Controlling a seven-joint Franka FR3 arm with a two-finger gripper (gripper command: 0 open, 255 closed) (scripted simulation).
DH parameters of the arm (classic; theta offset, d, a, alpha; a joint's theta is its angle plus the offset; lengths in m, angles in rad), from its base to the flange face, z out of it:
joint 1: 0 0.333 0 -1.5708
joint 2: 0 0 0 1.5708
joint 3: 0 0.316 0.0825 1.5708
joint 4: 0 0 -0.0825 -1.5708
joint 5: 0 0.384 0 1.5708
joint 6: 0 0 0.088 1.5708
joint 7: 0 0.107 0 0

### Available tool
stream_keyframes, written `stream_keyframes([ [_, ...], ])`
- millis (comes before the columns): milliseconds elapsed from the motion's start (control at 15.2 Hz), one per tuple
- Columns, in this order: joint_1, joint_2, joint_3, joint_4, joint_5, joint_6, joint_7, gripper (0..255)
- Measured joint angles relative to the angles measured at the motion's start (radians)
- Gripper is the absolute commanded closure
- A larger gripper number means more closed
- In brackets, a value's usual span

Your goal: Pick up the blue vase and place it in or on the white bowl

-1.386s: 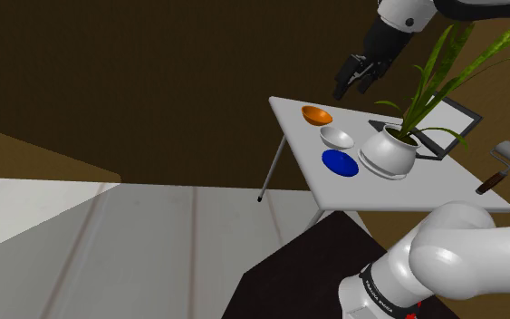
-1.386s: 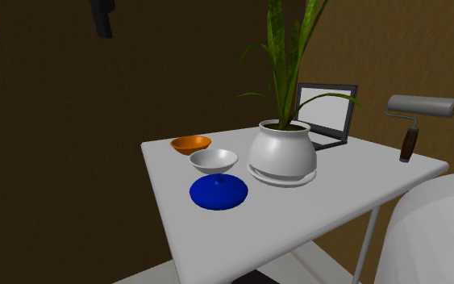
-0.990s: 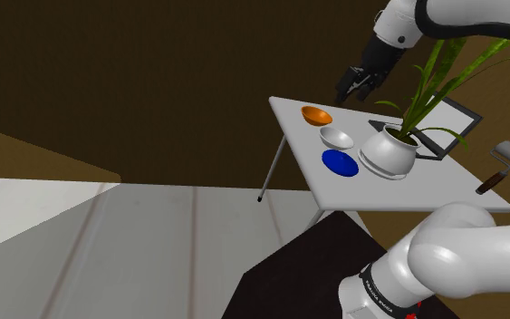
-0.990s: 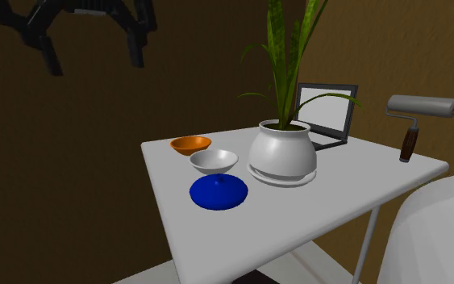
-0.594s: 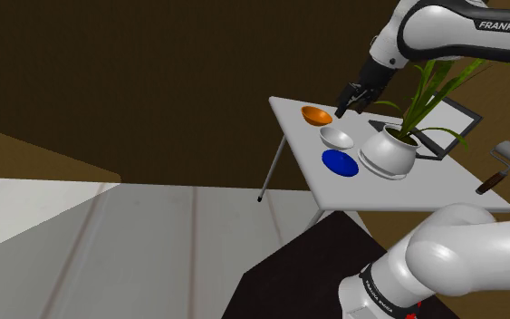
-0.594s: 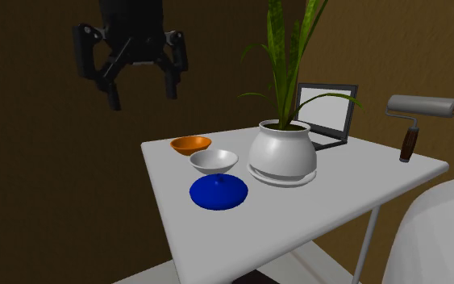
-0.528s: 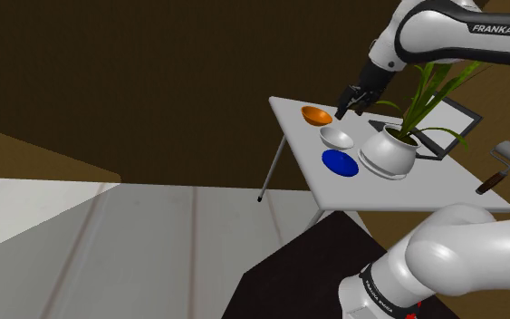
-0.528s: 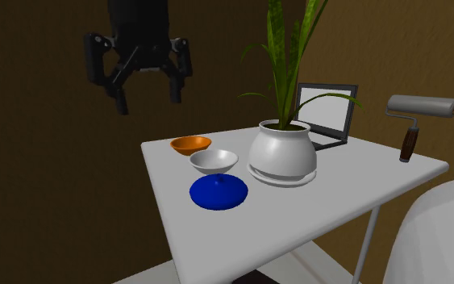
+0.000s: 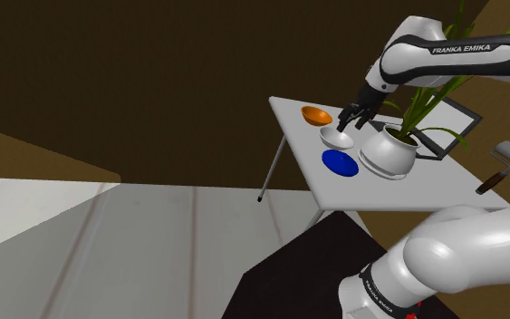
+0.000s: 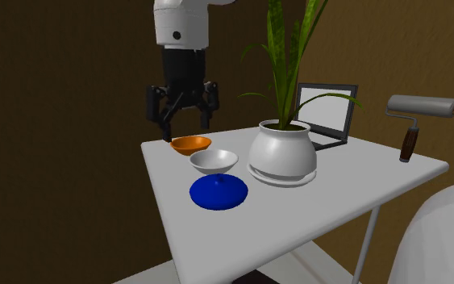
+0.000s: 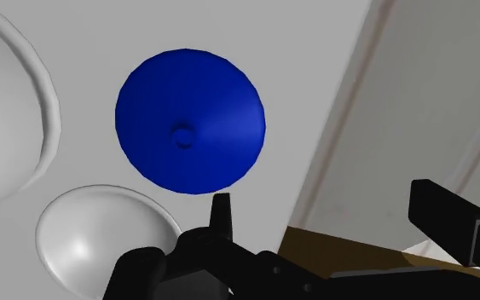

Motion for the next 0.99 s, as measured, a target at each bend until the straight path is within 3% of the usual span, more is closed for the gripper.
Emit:
stream_keyframes([
  [528,-0.016,0.246,-0.173,0.049,0.066,0.156,-0.164,0],
  [990,-0.01,0.349,-0.213,0.031,0.119,0.259,-0.22,0],
])
